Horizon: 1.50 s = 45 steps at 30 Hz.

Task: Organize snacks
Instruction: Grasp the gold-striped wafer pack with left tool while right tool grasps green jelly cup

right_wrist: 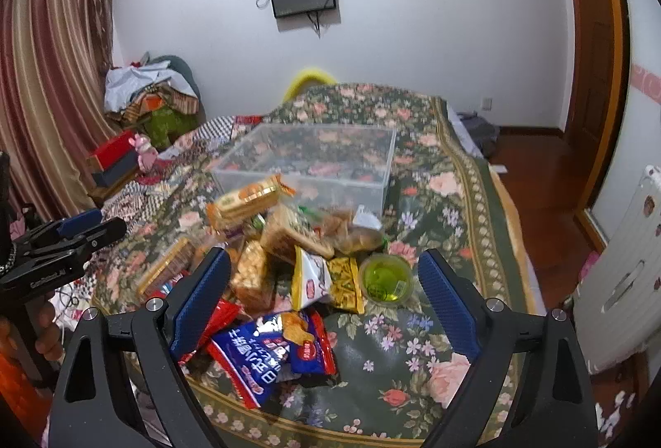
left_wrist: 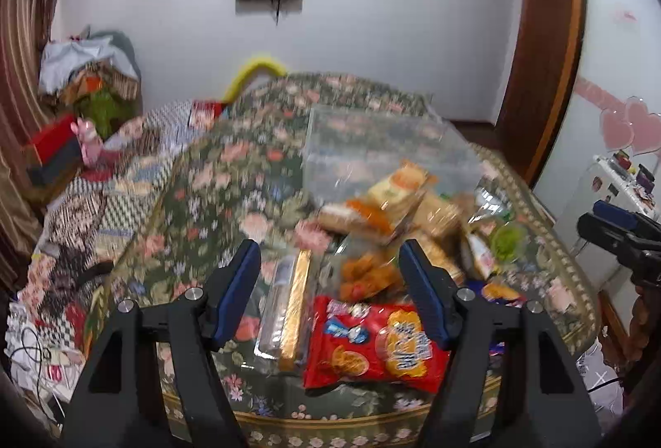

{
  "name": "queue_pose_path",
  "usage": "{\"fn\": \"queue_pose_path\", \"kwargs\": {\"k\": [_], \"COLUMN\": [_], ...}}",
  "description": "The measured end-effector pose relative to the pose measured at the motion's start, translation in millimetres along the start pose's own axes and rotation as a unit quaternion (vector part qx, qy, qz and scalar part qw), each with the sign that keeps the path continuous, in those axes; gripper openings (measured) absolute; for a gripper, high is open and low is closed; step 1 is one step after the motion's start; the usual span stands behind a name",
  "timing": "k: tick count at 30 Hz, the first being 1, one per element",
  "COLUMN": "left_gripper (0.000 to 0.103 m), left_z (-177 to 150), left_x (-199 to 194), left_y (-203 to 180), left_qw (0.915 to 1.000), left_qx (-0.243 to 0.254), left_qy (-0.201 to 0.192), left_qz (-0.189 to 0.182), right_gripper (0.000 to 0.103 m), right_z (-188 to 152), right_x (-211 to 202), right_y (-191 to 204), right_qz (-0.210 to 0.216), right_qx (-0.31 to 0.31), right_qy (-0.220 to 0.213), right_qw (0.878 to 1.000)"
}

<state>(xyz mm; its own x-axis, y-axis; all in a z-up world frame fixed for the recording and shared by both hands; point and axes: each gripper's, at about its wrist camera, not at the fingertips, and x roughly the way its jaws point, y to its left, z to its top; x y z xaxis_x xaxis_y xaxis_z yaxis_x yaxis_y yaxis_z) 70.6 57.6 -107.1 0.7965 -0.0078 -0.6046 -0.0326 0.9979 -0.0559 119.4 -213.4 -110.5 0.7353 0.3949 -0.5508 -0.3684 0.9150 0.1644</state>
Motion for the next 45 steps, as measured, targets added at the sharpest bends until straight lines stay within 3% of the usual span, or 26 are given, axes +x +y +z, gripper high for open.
{"fn": "queue_pose_path", "kwargs": {"k": [9,16,23,29,33,37,45], "left_gripper": [0.068,0.052,0.049,0.049,0.046,0.042,0.038], "left_z": [-16,-25,-35,-34,-34,-34,-29], "left_x": [50,86,112,120,126,126,122], "left_y": [13,28,36,37,34,33,44], "left_qw": [0.9981,0.9941,0.9901,0.9908,0.9914,0.9925,0.9902], "left_qx": [-0.007,-0.029,-0.043,-0.035,-0.023,-0.019,-0.055], "left_qy": [0.061,0.104,0.133,0.13,0.126,0.117,0.128], "left_qz": [0.008,0.013,0.012,0.015,0.023,0.029,0.011], "right_gripper": [0.088,0.086,0.084,0.083,0.073,0.056,0.055], "right_z": [-7,-11,-16,-17,-21,-24,-26], "right_x": [31,55,71,93,107,111,102], "right_y": [-17,-34,-46,-49,-53,-56,-59], "right_qz": [-0.004,-0.011,-0.016,-0.019,-0.018,-0.018,-0.011], "right_qx": [0.016,0.037,0.055,0.057,0.07,0.078,0.086], "right_qy": [0.042,0.071,0.091,0.108,0.126,0.133,0.124], "right_qw": [0.999,0.997,0.994,0.992,0.989,0.988,0.989]}}
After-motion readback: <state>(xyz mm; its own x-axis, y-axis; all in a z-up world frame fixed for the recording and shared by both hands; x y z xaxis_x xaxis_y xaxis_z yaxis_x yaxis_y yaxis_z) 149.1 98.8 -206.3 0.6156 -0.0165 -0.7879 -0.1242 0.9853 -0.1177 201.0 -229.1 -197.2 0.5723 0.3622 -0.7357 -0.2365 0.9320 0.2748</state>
